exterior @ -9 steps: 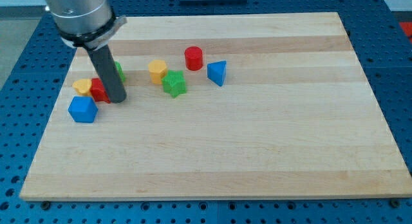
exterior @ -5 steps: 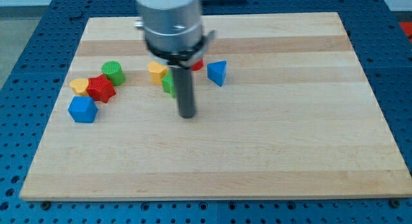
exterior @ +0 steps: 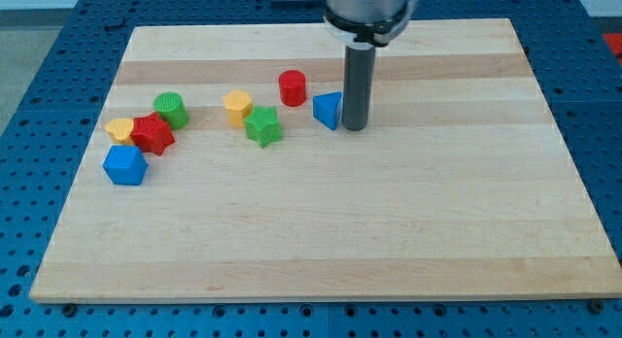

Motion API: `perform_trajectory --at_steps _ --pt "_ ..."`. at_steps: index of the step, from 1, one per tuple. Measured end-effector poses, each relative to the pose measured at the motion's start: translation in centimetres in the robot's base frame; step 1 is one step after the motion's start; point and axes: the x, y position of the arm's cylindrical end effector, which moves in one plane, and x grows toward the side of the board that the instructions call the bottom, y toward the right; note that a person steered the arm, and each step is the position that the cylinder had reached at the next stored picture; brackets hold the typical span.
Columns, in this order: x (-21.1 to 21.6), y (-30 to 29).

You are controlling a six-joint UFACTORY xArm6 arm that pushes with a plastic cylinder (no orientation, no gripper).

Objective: Move the blue triangle closer to the green star

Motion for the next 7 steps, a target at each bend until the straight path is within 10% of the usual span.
perform_trajectory --at_steps 7 --pt "-2.3 -15.1"
